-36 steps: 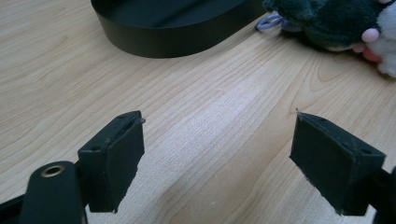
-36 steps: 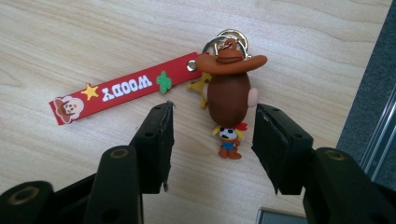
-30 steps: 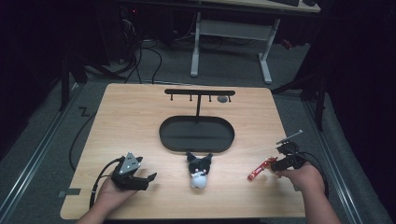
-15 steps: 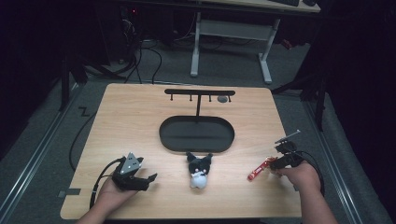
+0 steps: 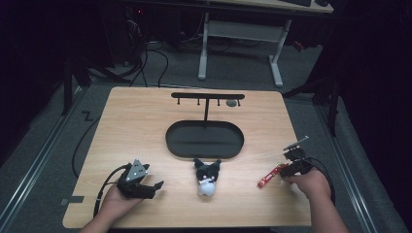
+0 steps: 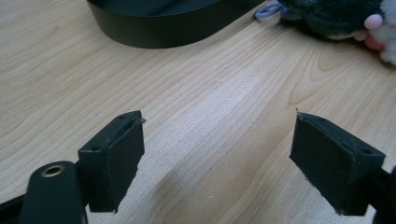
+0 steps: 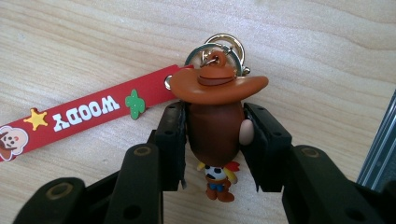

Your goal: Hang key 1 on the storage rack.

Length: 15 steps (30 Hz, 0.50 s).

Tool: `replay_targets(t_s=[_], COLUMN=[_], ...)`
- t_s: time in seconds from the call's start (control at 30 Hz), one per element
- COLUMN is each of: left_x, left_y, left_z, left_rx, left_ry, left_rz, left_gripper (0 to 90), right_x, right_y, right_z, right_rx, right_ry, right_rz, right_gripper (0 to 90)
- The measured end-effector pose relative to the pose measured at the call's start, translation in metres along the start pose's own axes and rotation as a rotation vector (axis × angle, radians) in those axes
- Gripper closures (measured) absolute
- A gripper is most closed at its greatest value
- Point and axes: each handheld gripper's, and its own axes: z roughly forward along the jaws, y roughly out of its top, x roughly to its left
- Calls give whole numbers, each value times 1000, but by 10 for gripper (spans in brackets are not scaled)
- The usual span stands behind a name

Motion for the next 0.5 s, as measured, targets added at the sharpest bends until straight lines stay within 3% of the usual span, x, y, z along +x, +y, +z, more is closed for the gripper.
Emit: replay_targets(t_s=[0.13, 0.5], left_x=[0, -2], left_y=[0, 1], left_z=[0, -1], left_rx=[-2, -5], left_ry=[-1, -1], left_rz=[-1, 1], left_gripper=[179, 180], right_x=[3, 12], right_y=[-1, -3], right_z=[-2, -29], right_rx=[19, -37], right_ry=[-12, -20], right_rz=[-15, -34], right_gripper=[625, 644])
